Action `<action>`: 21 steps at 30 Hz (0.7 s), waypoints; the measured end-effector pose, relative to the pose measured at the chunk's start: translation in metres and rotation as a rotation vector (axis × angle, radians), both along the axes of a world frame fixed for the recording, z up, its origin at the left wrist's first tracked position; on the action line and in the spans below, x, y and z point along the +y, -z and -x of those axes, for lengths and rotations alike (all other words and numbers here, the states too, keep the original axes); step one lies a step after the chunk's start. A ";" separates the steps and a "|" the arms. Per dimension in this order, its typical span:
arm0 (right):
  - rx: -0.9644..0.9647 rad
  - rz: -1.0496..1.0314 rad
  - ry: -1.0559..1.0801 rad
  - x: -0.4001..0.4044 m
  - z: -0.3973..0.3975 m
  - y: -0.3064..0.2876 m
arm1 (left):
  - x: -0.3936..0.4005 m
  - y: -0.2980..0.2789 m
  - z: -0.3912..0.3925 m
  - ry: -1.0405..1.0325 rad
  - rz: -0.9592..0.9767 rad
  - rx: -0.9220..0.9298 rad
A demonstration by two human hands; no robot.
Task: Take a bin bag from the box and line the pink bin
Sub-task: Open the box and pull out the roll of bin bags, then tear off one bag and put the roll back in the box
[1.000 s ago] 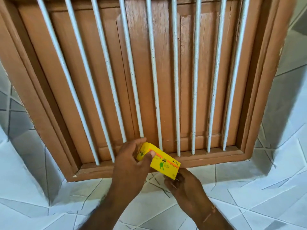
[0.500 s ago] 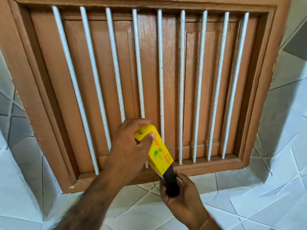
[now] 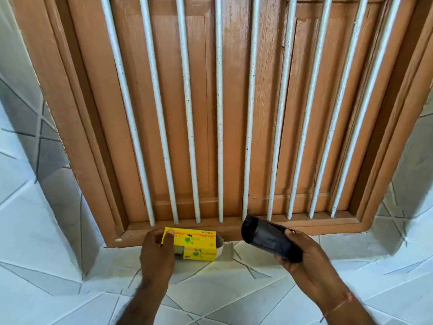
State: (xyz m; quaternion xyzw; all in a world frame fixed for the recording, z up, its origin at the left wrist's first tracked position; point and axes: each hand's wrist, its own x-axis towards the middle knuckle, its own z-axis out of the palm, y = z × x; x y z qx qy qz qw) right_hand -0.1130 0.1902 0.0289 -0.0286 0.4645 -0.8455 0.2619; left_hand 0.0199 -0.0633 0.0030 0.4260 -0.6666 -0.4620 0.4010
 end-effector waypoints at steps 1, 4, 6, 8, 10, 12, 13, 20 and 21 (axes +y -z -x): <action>0.034 -0.034 -0.009 -0.003 -0.001 0.003 | 0.000 -0.002 0.001 0.000 0.054 -0.038; 0.108 -0.091 -0.042 -0.009 -0.006 0.006 | -0.002 -0.001 -0.003 0.005 0.161 -0.174; 0.145 -0.115 -0.074 -0.014 -0.010 0.006 | -0.003 -0.001 -0.006 -0.022 0.327 -0.213; 0.208 -0.165 -0.093 -0.018 -0.015 0.004 | 0.011 -0.012 -0.012 0.059 0.465 -0.111; 0.329 -0.228 -0.093 -0.022 -0.021 0.001 | 0.033 -0.032 -0.015 0.357 0.351 -0.003; 0.510 -0.331 -0.100 -0.026 -0.027 -0.004 | 0.049 -0.048 -0.017 0.740 0.180 -0.091; 0.604 -0.387 -0.112 -0.028 -0.030 -0.006 | 0.055 -0.052 -0.016 0.894 0.141 -0.160; 0.745 -0.387 -0.156 -0.040 -0.046 -0.023 | 0.070 -0.052 -0.016 0.987 0.072 -0.024; 0.661 -0.340 -0.132 -0.042 -0.049 -0.023 | 0.072 -0.051 -0.017 0.936 0.073 -0.006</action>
